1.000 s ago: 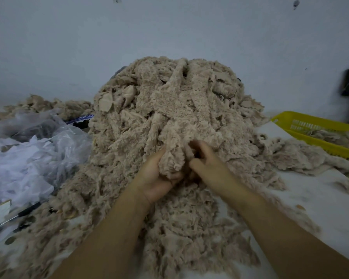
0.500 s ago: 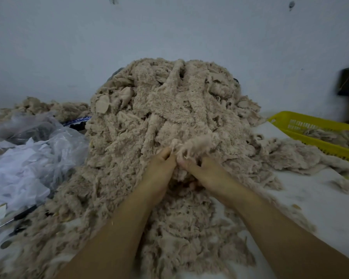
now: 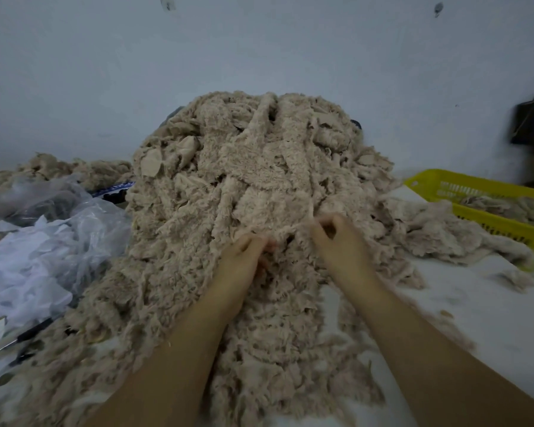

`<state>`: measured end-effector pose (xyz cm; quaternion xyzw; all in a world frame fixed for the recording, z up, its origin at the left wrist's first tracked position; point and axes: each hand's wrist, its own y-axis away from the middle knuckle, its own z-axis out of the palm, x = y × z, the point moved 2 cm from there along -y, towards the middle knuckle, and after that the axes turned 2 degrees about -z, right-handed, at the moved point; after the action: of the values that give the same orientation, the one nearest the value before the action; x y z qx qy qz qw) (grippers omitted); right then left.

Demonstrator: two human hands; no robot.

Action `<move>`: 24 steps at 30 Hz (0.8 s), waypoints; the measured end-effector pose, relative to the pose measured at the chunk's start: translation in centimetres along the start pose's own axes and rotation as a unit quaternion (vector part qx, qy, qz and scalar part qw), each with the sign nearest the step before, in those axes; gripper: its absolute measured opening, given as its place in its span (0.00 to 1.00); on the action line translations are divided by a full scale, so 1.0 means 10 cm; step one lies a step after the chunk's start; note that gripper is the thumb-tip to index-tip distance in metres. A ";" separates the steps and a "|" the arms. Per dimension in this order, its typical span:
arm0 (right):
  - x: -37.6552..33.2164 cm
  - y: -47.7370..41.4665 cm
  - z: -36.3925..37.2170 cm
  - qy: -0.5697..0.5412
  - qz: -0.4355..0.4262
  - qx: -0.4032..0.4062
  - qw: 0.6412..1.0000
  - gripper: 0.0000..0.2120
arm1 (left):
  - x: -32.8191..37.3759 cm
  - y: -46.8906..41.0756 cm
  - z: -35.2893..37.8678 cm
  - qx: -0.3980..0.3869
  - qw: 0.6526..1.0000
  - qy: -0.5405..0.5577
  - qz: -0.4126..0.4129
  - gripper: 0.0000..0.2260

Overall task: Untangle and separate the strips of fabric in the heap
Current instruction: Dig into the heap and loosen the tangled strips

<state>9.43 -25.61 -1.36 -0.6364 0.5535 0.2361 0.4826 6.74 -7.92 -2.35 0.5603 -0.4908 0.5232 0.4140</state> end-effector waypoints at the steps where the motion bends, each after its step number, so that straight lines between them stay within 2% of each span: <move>1: 0.03 0.01 0.04 0.065 -0.010 -0.039 0.997 0.08 | -0.01 0.01 0.01 -0.001 0.999 -0.036 0.009 0.09; 3: 0.07 0.01 0.09 0.190 -0.005 -0.110 0.976 0.18 | -0.02 0.01 0.03 -0.020 0.997 -0.078 0.023 0.05; 4: 0.07 0.02 0.11 0.223 -0.007 -0.131 0.966 0.17 | -0.04 0.00 0.04 -0.035 0.995 -0.092 0.028 0.07; 6: 0.01 0.06 0.13 0.165 -0.045 -0.140 0.975 0.04 | -0.07 -0.01 0.05 -0.059 0.993 -0.096 0.023 0.15; 8: -0.08 0.12 0.15 0.067 -0.096 -0.157 0.981 0.05 | -0.09 -0.03 0.04 -0.073 0.995 -0.070 0.016 0.18; 11: -0.17 0.20 0.22 0.034 -0.111 -0.215 0.970 0.02 | -0.09 -0.03 0.00 -0.073 0.997 -0.002 0.004 0.06; 13: -0.18 0.21 0.22 0.036 -0.110 -0.225 0.967 0.04 | -0.08 -0.03 -0.01 -0.065 0.995 0.074 -0.017 0.06; 15: -0.16 0.18 0.17 0.036 -0.097 -0.194 0.975 0.05 | -0.04 -0.06 -0.04 -0.050 0.975 0.212 -0.049 0.05; 18: -0.11 0.12 0.07 0.000 -0.045 -0.109 0.993 0.08 | 0.03 -0.10 -0.12 -0.036 0.918 0.387 -0.078 0.04; 20: -0.10 0.10 0.06 -0.024 -0.023 -0.089 0.995 0.10 | 0.05 -0.09 -0.16 -0.066 0.886 0.451 -0.084 0.05; 24: -0.12 0.15 0.08 -0.072 -0.028 -0.106 0.991 0.11 | 0.10 -0.04 -0.13 -0.100 0.847 0.514 -0.089 0.09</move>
<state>7.93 -24.17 -1.22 -0.6804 0.4715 0.3250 0.4573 6.89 -6.70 -1.19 0.2074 -0.2058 0.6454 0.7057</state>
